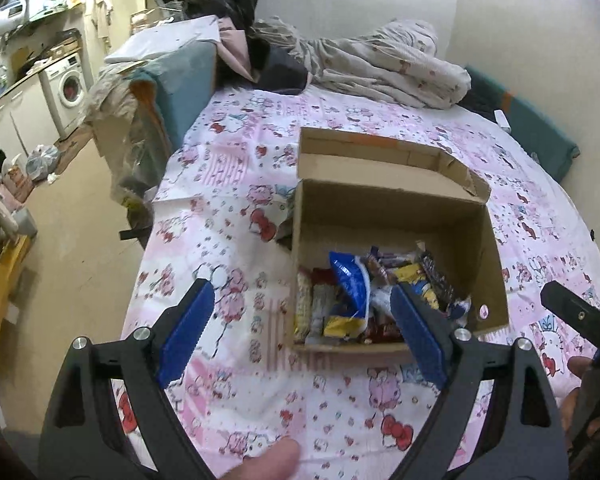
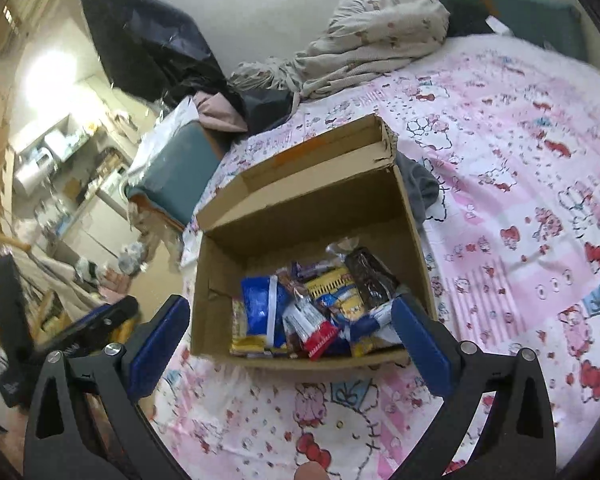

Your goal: Organize snacks

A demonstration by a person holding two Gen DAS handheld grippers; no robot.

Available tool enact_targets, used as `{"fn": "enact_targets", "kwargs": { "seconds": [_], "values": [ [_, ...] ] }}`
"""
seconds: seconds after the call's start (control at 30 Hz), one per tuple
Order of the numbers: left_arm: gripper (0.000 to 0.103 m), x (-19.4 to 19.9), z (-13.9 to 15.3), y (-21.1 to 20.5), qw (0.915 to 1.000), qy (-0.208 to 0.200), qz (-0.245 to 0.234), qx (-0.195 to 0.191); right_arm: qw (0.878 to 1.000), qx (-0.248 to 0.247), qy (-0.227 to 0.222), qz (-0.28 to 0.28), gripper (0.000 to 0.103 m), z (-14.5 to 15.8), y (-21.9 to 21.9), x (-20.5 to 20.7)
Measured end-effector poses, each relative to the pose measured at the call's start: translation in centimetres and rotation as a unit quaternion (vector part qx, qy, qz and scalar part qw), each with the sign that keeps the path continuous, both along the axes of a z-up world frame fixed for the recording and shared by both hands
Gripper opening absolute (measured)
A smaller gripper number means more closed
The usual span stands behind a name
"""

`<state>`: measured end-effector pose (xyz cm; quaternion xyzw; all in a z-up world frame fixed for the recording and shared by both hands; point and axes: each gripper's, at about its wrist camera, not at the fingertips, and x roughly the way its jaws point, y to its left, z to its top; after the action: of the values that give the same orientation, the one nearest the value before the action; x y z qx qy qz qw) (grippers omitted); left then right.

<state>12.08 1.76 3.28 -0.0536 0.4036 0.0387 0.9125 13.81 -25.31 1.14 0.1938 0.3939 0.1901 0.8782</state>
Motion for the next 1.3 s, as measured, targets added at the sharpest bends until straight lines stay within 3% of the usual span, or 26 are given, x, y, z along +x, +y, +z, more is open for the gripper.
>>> {"fn": "enact_targets", "kwargs": {
  "seconds": [0.33, 0.43, 0.77, 0.93, 1.3],
  "values": [
    [0.089, -3.6, -1.4, -0.6, 0.9995, -0.016, -0.012, 0.024, 0.998, -0.057, -0.020, -0.033, 0.103, 0.0, 0.8, -4.4],
    [0.101, -4.0, -1.7, -0.7, 0.9995, -0.020, -0.019, 0.012, 0.996, -0.085, -0.015, -0.032, 0.103, -0.9, 1.1, -5.2],
    [0.103, -4.7, -2.8, -1.5, 0.9994, -0.018, -0.031, 0.003, 0.988, -0.147, -0.043, -0.025, 0.103, -1.3, 3.2, -5.4],
    [0.103, -4.9, -3.1, -2.0, 0.9991, -0.013, -0.037, 0.017, 0.987, -0.153, -0.043, -0.021, 0.103, -1.5, 3.8, -5.1],
    [0.103, -4.9, -3.3, -2.0, 0.9990, -0.011, -0.044, 0.004, 0.984, -0.171, -0.052, -0.019, 0.103, -1.4, 4.3, -5.3]
  ]
}}
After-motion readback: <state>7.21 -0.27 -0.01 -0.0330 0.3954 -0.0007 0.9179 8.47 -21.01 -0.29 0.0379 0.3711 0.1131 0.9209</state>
